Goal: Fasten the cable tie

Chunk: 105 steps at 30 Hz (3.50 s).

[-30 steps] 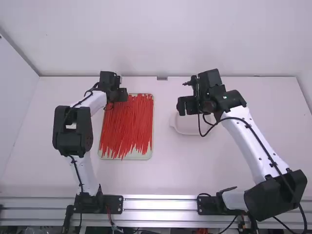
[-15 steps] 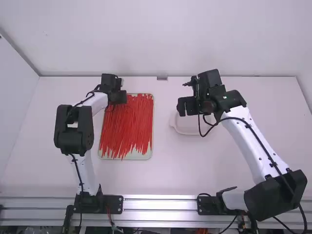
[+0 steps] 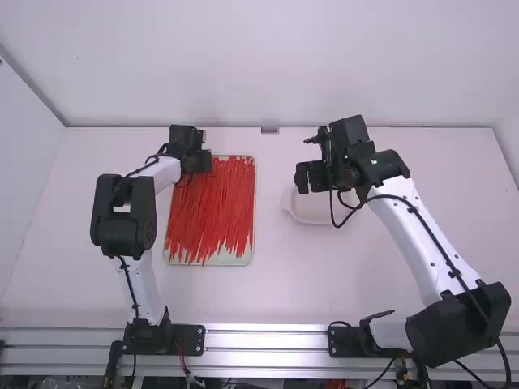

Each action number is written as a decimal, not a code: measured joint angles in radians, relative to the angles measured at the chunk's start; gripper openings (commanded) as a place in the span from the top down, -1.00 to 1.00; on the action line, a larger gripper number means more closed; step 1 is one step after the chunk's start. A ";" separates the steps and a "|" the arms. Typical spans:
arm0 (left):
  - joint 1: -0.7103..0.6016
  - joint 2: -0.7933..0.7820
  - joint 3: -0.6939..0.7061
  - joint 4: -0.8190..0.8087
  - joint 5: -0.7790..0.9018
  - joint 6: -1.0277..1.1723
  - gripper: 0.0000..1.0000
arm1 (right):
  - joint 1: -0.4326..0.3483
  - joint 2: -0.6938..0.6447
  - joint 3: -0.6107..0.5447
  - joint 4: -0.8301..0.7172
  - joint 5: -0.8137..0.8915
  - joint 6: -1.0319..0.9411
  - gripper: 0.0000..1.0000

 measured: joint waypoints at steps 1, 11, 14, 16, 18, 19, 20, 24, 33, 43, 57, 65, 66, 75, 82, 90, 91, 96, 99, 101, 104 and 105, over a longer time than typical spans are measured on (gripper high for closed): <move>0.000 0.000 -0.010 0.000 0.000 0.000 0.46 | 0.000 0.000 0.000 0.000 0.000 -0.001 -0.96; 0.000 0.000 -0.016 0.026 0.000 0.000 0.46 | 0.000 0.000 0.000 0.000 0.001 0.000 -0.96; 0.000 0.000 -0.027 0.047 0.000 0.000 0.49 | 0.000 0.000 0.000 0.000 0.001 0.000 -0.96; -0.001 0.000 -0.045 0.065 -0.002 0.000 0.53 | 0.000 0.000 0.000 -0.001 0.000 0.000 -0.96; -0.001 0.000 -0.056 0.079 -0.010 0.000 0.53 | 0.000 0.000 0.000 -0.001 0.000 0.000 -0.96; -0.002 0.000 -0.063 0.087 -0.017 0.000 0.53 | 0.000 0.000 0.000 -0.001 0.001 0.000 -0.96; -0.002 0.000 -0.066 0.087 -0.018 0.000 0.53 | 0.000 0.000 0.000 -0.001 0.000 0.000 -0.96; -0.003 0.000 -0.067 0.093 -0.026 0.000 0.53 | 0.000 0.000 0.000 0.000 0.001 0.000 -0.96; -0.006 0.000 -0.067 0.109 -0.026 0.000 0.52 | 0.000 0.000 0.000 -0.001 0.000 0.000 -0.96; -0.005 0.000 -0.067 0.094 -0.027 0.000 0.51 | 0.000 0.000 0.000 0.000 0.000 0.000 -0.96; -0.005 0.000 -0.067 0.087 -0.046 0.000 0.47 | 0.000 0.000 0.000 0.001 0.000 0.000 -0.96; -0.006 0.000 -0.057 -0.006 -0.051 0.001 0.51 | 0.000 0.000 0.000 0.000 0.000 -0.011 -0.96; -0.006 0.001 -0.048 -0.016 -0.053 0.005 0.52 | 0.000 0.000 0.000 0.000 0.000 -0.012 -0.96; -0.006 0.001 0.098 -0.102 -0.053 0.027 0.46 | 0.000 0.000 0.000 0.000 0.000 -0.024 -0.96; -0.006 0.001 0.115 -0.105 -0.053 0.031 0.46 | 0.000 0.000 0.000 0.000 0.000 -0.024 -0.96; -0.008 0.004 0.115 -0.104 -0.053 0.031 0.46 | 0.000 0.000 0.000 0.001 0.000 -0.024 -0.96; -0.010 0.008 0.115 -0.101 -0.053 0.031 0.46 | 0.000 0.000 0.000 0.001 0.000 -0.023 -0.96; -0.014 0.056 0.115 -0.100 -0.053 0.030 0.51 | 0.000 0.000 0.000 0.004 0.000 -0.023 -0.96; -0.016 0.083 0.115 -0.120 -0.053 0.030 0.52 | 0.000 0.001 -0.002 0.004 0.000 -0.024 -0.96; -0.017 0.084 0.115 -0.117 -0.053 0.030 0.52 | 0.000 0.001 -0.005 0.006 0.000 -0.021 -0.96; -0.019 0.084 0.115 -0.108 -0.053 0.030 0.50 | 0.000 0.001 -0.013 0.008 0.000 -0.019 -0.96; -0.019 0.084 0.115 -0.108 -0.053 0.030 0.50 | 0.000 0.001 -0.015 0.006 0.000 -0.019 -0.96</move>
